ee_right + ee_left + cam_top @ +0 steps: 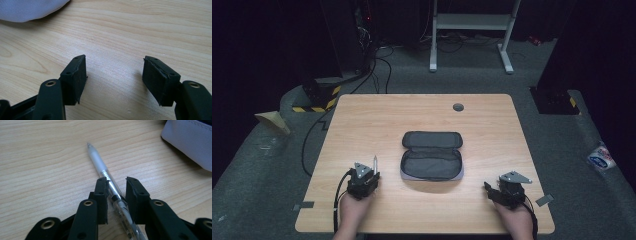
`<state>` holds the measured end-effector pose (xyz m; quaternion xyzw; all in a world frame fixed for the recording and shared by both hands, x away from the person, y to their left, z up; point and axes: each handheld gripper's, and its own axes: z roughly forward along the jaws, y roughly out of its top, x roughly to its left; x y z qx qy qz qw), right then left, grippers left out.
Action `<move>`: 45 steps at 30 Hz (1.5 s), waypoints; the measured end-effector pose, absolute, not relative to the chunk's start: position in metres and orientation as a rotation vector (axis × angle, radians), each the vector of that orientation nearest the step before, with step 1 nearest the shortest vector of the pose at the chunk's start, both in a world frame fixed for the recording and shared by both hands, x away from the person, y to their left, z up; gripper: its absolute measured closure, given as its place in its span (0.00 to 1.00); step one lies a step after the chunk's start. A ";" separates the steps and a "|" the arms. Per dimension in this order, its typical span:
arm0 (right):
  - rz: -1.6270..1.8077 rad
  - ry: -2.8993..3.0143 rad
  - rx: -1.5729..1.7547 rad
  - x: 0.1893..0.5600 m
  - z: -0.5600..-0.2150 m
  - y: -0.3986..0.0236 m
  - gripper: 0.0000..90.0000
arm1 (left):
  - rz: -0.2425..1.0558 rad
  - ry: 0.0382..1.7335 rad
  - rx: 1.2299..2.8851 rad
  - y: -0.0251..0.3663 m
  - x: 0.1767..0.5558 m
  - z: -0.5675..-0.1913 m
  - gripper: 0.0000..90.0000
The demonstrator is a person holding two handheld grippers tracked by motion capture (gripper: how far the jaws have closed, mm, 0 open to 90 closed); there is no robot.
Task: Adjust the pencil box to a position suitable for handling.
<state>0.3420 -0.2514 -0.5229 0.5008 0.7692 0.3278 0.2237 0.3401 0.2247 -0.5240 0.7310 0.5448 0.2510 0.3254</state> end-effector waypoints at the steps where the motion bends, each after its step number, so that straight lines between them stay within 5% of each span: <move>1: 0.904 2.123 1.382 0.342 -0.523 -0.251 0.40 | 0.657 1.422 1.924 0.225 0.339 -0.524 0.80; 14: 0.906 2.131 1.364 0.342 -0.523 -0.252 0.40 | 0.653 1.386 1.940 0.230 0.333 -0.522 0.87; 28: 0.908 2.130 1.367 0.341 -0.523 -0.251 0.40 | 0.688 1.419 1.939 0.233 0.337 -0.524 0.78; 32: 0.907 2.131 1.367 0.341 -0.523 -0.251 0.40 | 0.664 1.411 1.943 0.233 0.337 -0.523 0.87; 45: 0.907 2.132 1.367 0.341 -0.523 -0.251 0.40 | 0.634 1.386 1.936 0.235 0.338 -0.521 0.88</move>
